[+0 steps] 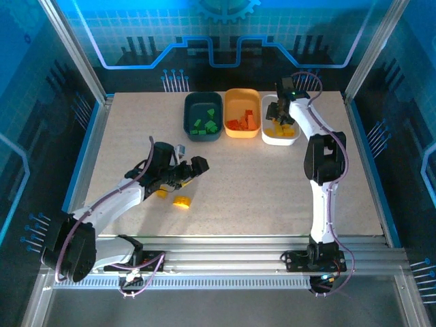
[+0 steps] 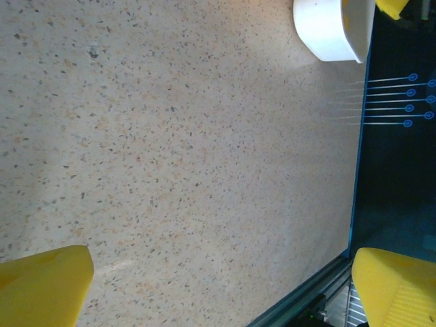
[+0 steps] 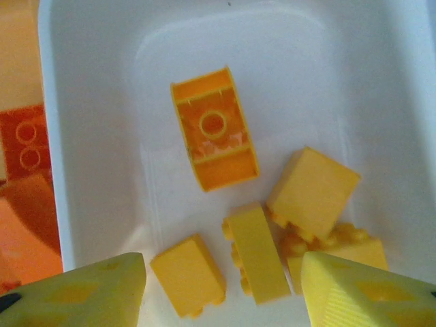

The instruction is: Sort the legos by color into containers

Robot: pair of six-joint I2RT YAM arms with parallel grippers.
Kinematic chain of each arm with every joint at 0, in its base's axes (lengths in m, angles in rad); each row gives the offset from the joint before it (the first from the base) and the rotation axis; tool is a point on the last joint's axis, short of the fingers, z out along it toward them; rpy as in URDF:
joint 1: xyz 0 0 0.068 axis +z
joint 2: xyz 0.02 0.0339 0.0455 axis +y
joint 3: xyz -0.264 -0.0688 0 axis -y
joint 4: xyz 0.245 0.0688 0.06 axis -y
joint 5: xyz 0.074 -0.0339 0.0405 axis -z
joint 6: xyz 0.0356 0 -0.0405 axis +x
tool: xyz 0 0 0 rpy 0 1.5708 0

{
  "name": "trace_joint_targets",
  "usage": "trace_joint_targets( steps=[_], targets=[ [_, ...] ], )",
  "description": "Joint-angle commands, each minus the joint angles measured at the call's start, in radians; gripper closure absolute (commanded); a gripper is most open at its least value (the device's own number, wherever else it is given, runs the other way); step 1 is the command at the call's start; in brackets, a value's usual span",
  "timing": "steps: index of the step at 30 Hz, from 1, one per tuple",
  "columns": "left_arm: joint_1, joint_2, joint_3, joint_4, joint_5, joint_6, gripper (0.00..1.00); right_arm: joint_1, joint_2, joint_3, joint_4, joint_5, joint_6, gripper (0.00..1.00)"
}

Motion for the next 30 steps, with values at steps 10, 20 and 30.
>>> trace_joint_targets(
  steps=[10, 20, 30],
  targets=[
    [0.300, -0.218, -0.035, -0.274, -0.205, -0.044, 0.01, 0.443, -0.509, -0.552, 0.262, -0.015, -0.063, 0.29],
    [0.565, -0.327, -0.126, -0.360, -0.139, -0.062, 0.01, 0.856, -0.322, -0.516, 0.236, -0.199, -0.302, 0.20],
    [0.576, -0.293, -0.155, -0.305, -0.045, -0.064, 0.01, 0.946, -0.110, -0.364, 0.164, -0.167, -0.396, 0.19]
  ],
)
